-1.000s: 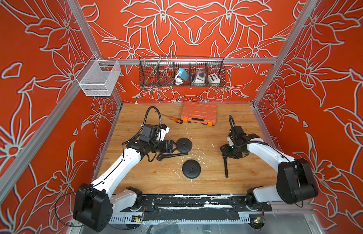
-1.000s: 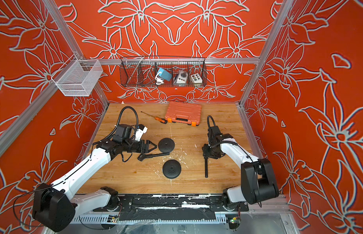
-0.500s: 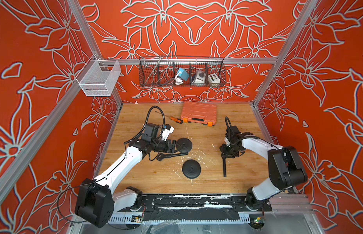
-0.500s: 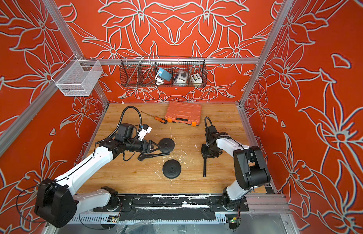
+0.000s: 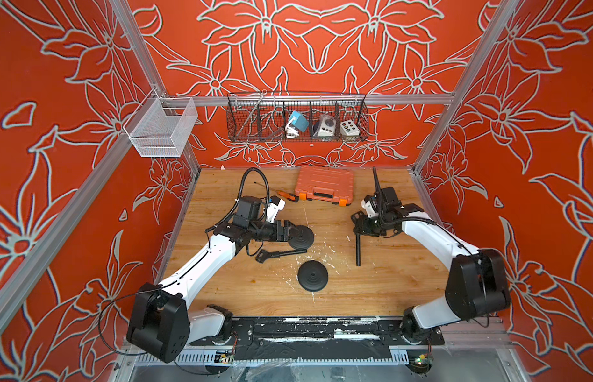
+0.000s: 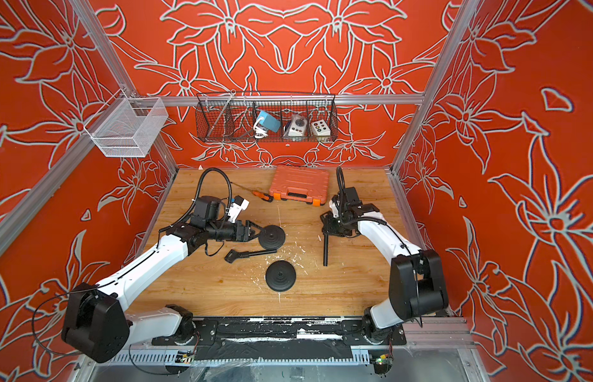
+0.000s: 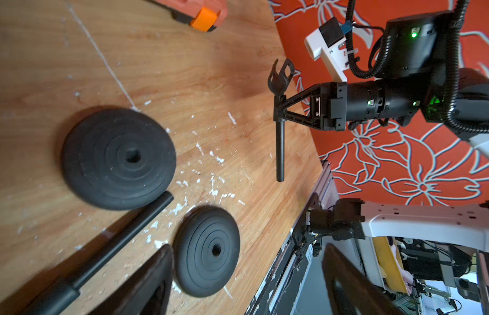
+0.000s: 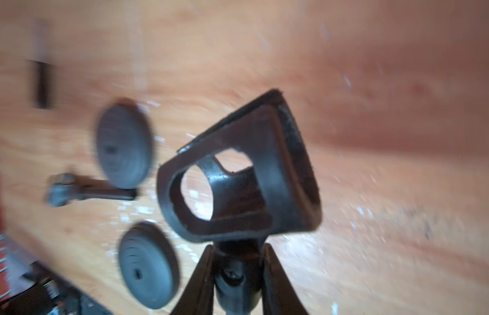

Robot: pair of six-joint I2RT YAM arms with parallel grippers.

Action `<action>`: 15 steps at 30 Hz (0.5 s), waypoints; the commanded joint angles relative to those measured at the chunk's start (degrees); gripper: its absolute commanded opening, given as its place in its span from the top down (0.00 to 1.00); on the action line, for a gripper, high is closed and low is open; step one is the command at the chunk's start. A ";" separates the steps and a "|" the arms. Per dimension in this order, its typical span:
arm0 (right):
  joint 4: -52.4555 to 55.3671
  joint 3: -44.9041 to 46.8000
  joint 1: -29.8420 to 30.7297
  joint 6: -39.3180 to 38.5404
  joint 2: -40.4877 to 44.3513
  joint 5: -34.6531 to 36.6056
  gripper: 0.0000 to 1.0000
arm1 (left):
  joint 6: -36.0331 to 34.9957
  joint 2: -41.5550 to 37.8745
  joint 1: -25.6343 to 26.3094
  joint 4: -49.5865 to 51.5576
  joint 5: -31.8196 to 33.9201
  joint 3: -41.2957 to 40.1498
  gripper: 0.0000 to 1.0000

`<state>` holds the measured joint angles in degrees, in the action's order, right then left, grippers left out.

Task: Assemble a microphone stand
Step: Pick up the microphone stand pole from the center of the board.

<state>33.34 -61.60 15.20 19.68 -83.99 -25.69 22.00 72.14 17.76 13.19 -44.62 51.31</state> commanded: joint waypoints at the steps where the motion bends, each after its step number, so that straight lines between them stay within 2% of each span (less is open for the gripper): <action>1: -8.90 -1.99 0.51 -3.64 2.26 -11.45 0.84 | -0.26 1.41 0.67 -7.73 -5.69 3.34 0.18; 6: -15.20 -5.17 0.58 -5.47 0.81 -23.88 0.87 | -3.74 3.30 1.89 -10.46 -8.99 6.22 0.22; 15: -29.47 -6.16 1.54 -0.26 1.10 -36.58 0.88 | -4.35 7.35 5.16 -15.71 -13.18 8.92 0.24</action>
<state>11.42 -65.89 16.10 17.30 -82.89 -54.89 19.11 78.46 21.37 0.67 -54.59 58.81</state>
